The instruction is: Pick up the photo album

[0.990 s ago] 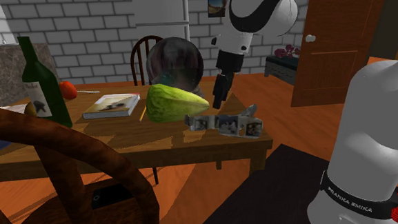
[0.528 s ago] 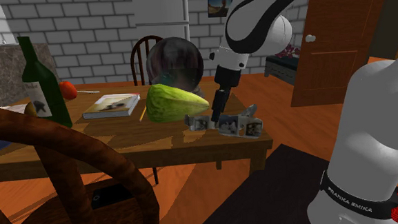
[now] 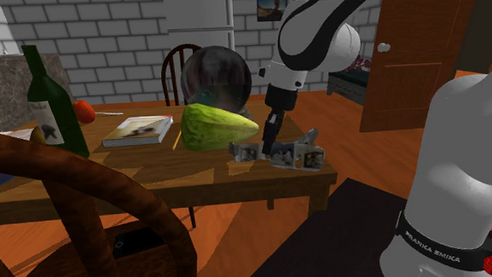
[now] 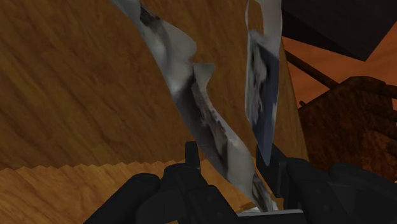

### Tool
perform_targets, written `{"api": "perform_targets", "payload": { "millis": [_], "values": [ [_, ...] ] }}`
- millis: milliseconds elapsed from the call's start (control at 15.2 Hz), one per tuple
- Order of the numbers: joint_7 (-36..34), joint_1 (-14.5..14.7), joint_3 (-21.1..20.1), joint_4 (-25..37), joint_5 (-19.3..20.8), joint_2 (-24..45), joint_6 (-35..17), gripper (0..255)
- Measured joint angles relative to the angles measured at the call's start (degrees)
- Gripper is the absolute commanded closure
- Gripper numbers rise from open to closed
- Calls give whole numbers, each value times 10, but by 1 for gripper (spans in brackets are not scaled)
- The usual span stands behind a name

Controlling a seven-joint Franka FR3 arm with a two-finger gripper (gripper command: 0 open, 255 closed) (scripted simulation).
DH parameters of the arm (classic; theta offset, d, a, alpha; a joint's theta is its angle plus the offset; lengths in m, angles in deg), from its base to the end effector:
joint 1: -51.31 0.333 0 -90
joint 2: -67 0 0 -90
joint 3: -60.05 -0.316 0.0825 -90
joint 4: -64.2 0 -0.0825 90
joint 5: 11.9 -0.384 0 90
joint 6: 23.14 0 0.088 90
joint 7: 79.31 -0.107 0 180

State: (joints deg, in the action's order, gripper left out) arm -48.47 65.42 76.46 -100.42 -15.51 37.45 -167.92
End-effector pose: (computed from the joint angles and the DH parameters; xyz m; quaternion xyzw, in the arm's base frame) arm 0.3504 -0.0029 0.3380 -0.9654 -0.2333 -0.0952 0.0665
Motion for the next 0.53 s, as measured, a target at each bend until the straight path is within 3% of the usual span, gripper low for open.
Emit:
{"api": "perform_targets", "payload": {
  "millis": [264, 528],
  "values": [
    [0, 0, 0, 0, 0, 1, 0, 255],
    [-9, -6, -7, 12, 6, -20, 33, 255]
  ]
}}
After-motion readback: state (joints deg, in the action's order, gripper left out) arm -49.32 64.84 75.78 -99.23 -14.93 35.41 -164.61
